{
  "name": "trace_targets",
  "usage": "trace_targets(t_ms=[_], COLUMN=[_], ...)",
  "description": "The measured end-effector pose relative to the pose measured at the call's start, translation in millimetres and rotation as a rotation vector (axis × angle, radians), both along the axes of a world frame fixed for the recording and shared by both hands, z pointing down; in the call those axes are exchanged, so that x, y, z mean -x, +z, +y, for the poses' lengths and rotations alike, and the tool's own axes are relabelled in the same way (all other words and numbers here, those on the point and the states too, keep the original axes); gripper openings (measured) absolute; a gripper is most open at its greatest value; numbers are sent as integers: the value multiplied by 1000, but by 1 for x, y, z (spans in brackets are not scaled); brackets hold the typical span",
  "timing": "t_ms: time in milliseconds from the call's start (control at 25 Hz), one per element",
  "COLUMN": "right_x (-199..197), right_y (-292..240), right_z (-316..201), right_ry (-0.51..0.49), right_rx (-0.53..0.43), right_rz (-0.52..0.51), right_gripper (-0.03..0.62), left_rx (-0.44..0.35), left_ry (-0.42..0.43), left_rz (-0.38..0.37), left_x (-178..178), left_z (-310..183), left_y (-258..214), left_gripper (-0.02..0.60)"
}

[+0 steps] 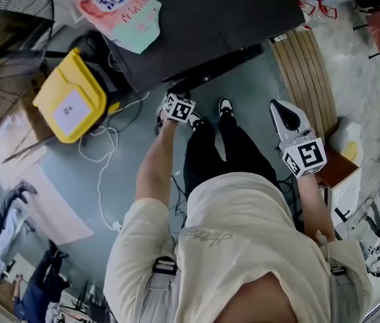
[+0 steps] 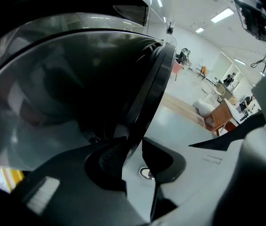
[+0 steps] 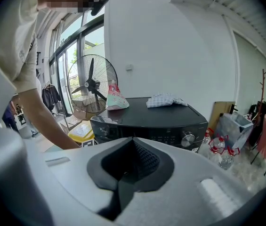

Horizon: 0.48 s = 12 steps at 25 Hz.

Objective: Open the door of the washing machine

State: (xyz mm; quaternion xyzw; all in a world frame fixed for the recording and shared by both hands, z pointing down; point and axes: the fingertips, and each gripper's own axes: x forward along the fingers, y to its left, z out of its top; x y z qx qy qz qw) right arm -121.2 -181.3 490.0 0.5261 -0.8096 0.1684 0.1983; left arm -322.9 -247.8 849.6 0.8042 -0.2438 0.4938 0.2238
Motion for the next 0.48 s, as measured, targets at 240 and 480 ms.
trace_targets(t_ms=[240, 480], right_x=[1, 0], right_y=[3, 6], right_z=[12, 25], right_ry=[24, 54], right_rx=[0, 6], right_rz=[4, 5], right_gripper=[1, 2], left_rx=[6, 32], left_ry=[-5, 20], left_rz=[14, 25], left_x=[-5, -11], left_z=[17, 40], left_y=[2, 4], left_gripper=[114, 109])
